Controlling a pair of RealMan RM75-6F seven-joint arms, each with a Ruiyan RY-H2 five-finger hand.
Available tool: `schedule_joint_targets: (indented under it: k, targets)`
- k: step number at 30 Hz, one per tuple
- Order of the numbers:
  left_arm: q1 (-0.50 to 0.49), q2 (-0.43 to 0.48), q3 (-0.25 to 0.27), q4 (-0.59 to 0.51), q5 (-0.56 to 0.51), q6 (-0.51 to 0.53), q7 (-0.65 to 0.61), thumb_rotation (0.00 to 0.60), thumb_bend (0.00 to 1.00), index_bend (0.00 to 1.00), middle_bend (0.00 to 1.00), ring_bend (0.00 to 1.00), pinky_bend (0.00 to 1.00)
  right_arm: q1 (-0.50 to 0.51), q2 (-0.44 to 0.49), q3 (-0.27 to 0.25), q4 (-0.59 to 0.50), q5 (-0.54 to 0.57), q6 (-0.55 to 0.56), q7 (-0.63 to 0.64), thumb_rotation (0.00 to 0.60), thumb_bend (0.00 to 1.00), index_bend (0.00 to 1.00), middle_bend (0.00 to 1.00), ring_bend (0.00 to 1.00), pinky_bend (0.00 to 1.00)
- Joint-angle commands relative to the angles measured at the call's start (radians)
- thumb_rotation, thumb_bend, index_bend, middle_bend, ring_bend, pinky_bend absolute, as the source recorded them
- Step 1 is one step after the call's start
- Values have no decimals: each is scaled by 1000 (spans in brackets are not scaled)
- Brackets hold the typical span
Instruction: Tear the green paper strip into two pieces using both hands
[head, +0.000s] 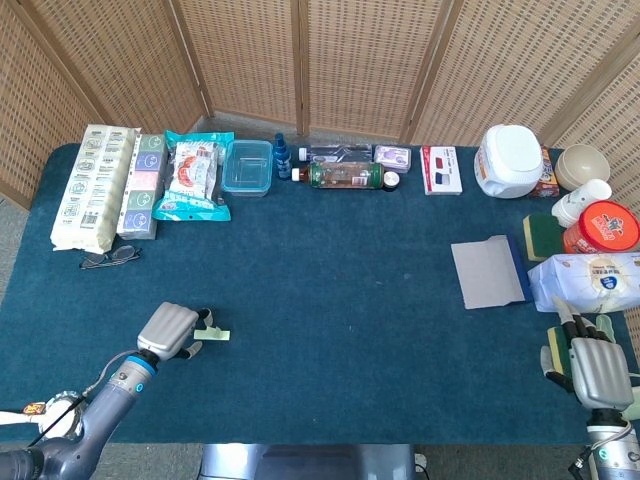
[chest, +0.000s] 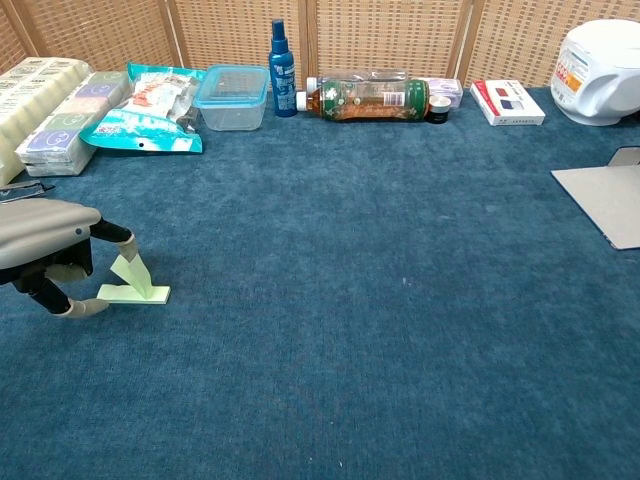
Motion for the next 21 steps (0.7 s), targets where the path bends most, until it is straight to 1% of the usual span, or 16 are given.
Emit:
schedule_joint_targets:
  k: [1, 21]
  targets:
    - [-2, -3, 0, 3, -5, -3, 3, 600, 285, 391, 1000, 1000, 1000, -1, 0, 0, -1, 0, 1, 1, 508, 524, 0, 178, 251, 390]
    - [-11, -24, 3, 24, -26, -3, 2, 600, 288, 432, 1000, 1000, 1000, -12, 5, -1, -4, 6, 5, 3, 509, 525, 0, 178, 251, 397]
